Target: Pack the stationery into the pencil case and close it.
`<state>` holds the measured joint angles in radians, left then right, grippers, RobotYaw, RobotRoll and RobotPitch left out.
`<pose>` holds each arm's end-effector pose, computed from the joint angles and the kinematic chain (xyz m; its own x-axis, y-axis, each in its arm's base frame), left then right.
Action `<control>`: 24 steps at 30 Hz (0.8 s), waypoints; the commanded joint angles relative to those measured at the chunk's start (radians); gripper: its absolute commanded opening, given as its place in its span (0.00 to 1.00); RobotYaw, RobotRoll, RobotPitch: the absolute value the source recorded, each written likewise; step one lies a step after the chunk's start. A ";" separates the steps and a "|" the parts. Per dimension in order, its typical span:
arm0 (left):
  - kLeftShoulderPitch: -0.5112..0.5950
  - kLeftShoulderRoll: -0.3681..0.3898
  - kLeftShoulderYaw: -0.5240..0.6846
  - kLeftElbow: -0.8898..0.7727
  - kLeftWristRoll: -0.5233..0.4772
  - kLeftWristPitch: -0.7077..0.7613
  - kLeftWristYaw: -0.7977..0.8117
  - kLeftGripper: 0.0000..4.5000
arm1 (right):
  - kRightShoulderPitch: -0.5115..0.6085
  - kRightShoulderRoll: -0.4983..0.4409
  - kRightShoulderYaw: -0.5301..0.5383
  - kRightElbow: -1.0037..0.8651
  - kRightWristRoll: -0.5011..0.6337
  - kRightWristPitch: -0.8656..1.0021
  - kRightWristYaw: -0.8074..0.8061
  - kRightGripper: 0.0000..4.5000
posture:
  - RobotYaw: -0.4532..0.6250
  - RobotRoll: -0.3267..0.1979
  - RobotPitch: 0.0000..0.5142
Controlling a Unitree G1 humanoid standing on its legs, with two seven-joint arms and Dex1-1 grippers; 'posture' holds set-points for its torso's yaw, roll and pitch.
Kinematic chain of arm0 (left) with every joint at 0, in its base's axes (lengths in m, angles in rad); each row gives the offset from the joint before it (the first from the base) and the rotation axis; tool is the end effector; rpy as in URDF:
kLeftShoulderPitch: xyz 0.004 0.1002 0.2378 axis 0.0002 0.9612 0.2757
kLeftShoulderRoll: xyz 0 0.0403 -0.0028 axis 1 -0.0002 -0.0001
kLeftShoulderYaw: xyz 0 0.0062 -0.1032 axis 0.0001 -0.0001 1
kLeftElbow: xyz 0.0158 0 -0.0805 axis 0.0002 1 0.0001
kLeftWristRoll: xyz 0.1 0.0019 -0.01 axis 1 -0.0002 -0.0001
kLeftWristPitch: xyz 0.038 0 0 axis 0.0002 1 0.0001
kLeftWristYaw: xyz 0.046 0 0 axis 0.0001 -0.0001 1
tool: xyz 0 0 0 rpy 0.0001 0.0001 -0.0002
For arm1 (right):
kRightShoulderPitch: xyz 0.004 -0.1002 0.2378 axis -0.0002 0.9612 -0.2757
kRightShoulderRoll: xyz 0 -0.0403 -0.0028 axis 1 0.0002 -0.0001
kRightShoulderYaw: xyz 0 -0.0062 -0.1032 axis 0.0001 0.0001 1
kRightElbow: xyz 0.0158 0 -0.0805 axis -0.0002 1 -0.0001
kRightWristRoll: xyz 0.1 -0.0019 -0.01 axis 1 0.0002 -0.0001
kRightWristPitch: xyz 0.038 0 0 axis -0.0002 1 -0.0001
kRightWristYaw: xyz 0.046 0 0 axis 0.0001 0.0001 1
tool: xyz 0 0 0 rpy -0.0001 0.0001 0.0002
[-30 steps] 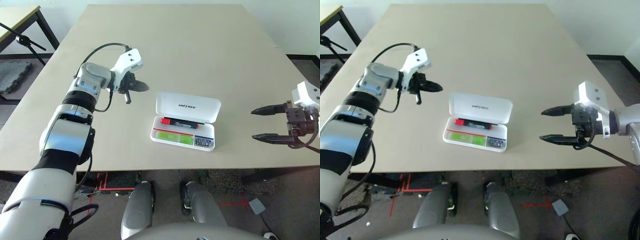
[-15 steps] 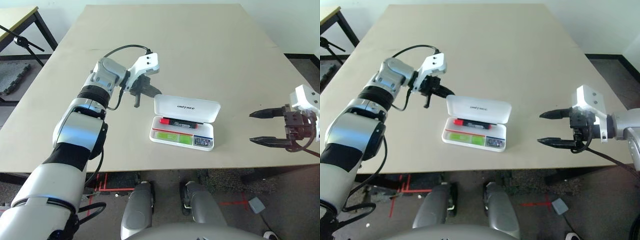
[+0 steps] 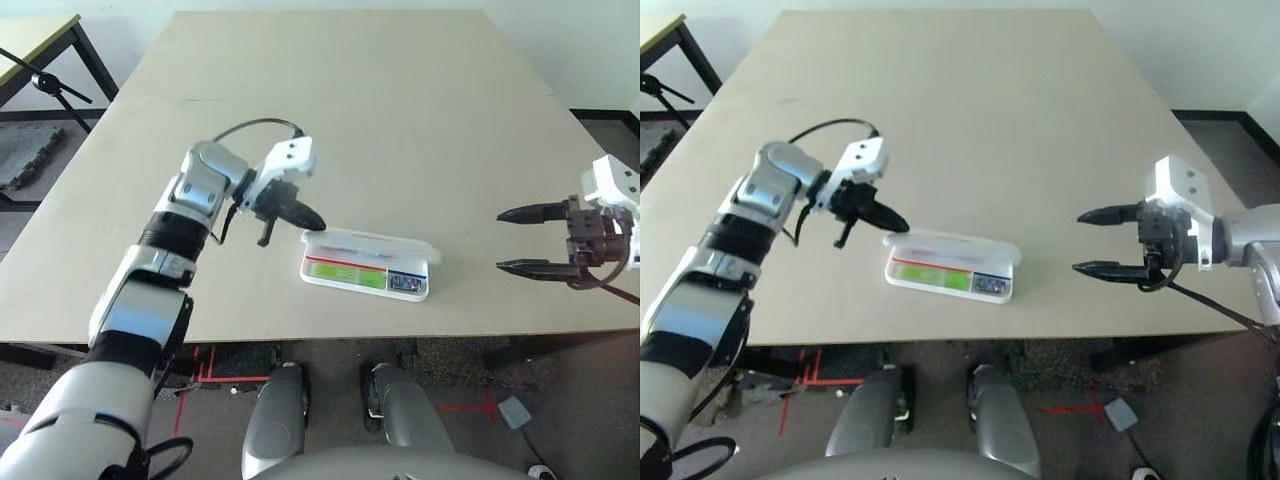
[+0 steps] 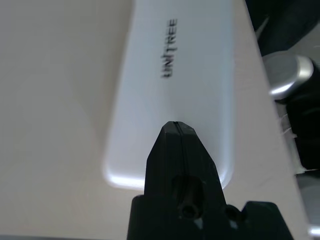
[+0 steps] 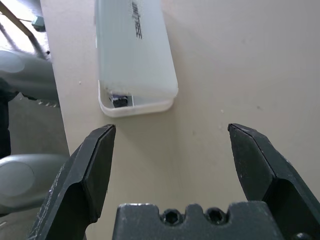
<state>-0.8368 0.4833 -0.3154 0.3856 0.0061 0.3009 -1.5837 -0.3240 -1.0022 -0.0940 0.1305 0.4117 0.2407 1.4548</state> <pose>0.3326 0.1659 0.1829 -0.0752 -0.7908 -0.6074 0.9887 -0.1383 0.0577 0.2417 -0.3244 0.1989 0.3381 0.8108 -0.4778 -0.9411 0.2945 -0.1661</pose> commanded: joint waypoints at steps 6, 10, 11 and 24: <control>0.098 -0.028 -0.049 -0.180 -0.007 0.212 0.156 0.01 | -0.020 0.028 0.021 0.019 -0.016 -0.015 -0.001 1.00 | 0.58 0.62 0.20; 0.139 -0.030 -0.109 -0.200 0.018 0.250 0.208 0.01 | -0.030 0.048 0.023 0.024 -0.024 -0.012 -0.018 1.00 | 0.57 0.62 0.20; 0.140 -0.029 -0.118 -0.196 0.021 0.255 0.219 0.01 | -0.031 0.051 0.023 0.023 -0.026 -0.013 -0.020 1.00 | 0.57 0.62 0.20; 0.126 -0.050 -0.131 -0.175 -0.010 0.281 0.314 0.01 | -0.026 0.085 0.014 0.022 -0.039 -0.026 -0.059 1.00 | 0.57 0.62 0.19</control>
<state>-0.7337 0.4390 -0.4303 0.1958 -0.0081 0.5691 -1.2921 -0.3484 -0.9249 -0.0870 0.1525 0.3793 0.2260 1.4040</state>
